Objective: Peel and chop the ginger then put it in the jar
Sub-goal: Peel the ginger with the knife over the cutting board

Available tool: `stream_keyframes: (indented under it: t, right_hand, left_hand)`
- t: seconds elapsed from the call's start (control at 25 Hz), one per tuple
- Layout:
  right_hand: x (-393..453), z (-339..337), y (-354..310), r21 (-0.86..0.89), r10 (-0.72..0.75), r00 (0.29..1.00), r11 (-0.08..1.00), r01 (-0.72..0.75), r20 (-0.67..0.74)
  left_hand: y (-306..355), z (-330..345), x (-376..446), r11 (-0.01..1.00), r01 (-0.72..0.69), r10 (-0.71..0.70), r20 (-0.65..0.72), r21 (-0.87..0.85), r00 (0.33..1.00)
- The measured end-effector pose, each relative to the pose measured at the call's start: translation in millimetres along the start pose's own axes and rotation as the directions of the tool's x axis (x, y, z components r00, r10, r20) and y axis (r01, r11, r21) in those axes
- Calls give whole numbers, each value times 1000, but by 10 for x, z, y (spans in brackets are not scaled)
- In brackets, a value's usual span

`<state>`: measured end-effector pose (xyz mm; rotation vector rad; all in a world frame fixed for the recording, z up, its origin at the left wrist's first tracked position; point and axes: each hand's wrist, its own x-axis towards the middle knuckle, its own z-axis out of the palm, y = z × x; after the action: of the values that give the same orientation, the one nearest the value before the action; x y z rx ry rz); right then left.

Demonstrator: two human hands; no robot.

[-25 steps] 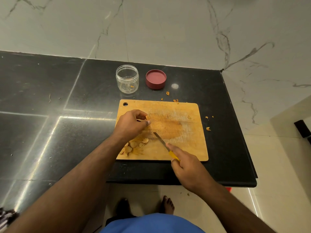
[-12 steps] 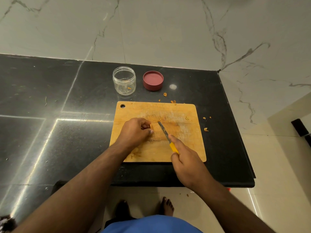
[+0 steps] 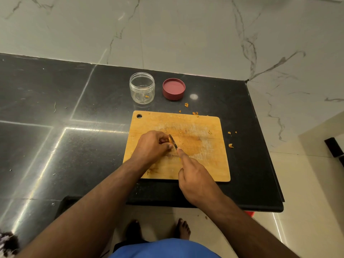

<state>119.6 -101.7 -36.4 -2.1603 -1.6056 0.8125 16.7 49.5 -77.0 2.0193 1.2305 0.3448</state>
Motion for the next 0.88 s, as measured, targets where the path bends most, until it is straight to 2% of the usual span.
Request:
stream_keyframes:
  t: [0.48,0.72,0.88]
  right_hand:
    - [116,-44,-25,-57,-20,1000,998,20,13]
    - [92,-36,26,-17,-12,1000,1000,12,-19]
    - [69,25,-8,-2,-20,999,1000,20,-33]
  left_hand:
    - [40,-17,-12,997,-48,45,39,57,998]
    - [-29,-50,38,999,36,-34,37,-40,999]
    - [-33,-53,67,1000,17,-16,38,-21,999]
